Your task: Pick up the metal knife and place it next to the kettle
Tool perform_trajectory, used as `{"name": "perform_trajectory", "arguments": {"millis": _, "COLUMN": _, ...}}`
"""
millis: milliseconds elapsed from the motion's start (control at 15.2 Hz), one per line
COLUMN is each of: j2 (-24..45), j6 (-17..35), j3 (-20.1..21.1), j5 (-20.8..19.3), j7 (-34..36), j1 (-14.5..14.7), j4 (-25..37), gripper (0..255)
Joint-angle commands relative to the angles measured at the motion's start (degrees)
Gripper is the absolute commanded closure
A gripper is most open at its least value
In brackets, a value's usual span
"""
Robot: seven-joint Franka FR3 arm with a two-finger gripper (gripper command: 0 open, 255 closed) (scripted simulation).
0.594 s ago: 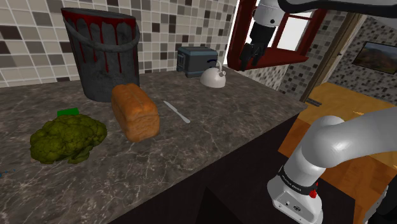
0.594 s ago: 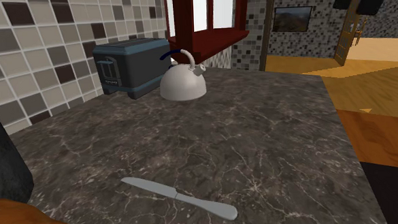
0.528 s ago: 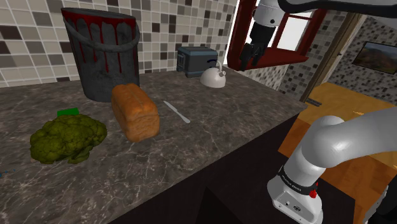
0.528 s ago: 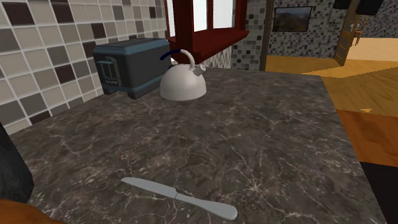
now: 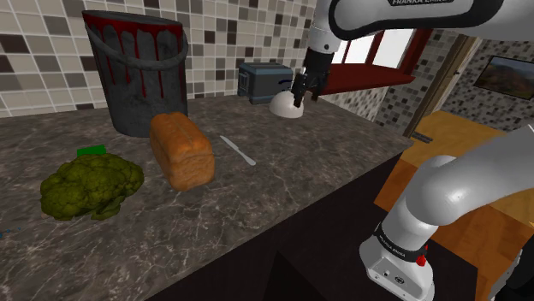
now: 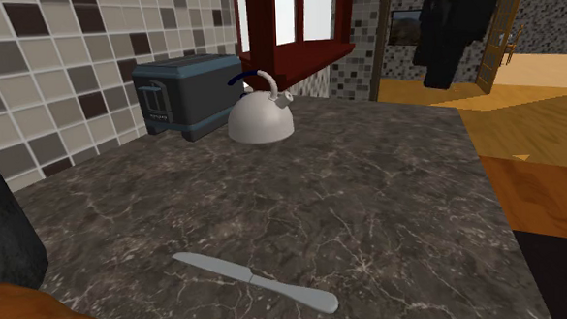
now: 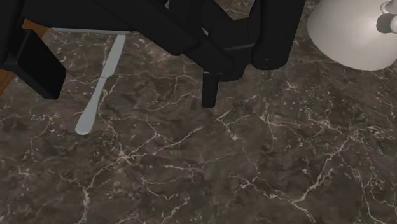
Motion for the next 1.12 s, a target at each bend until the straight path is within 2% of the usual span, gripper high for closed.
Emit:
{"name": "perform_trajectory", "arguments": {"millis": 0, "j2": 3.74, "j6": 2.73, "j3": 0.95, "j5": 0.28, "j7": 1.5, "j1": 0.09, "j4": 0.52, "gripper": 0}}
{"name": "perform_trajectory", "arguments": {"millis": 528, "j2": 20.1, "j6": 10.74, "j3": 4.16, "j5": -0.1, "j7": 7.25, "j1": 0.41, "j4": 6.74, "gripper": 0}}
{"name": "perform_trajectory", "arguments": {"millis": 1056, "j2": 37.71, "j6": 15.27, "j3": 5.92, "j5": -2.45, "j7": 12.95, "j1": 1.65, "j4": 17.59, "gripper": 0}}
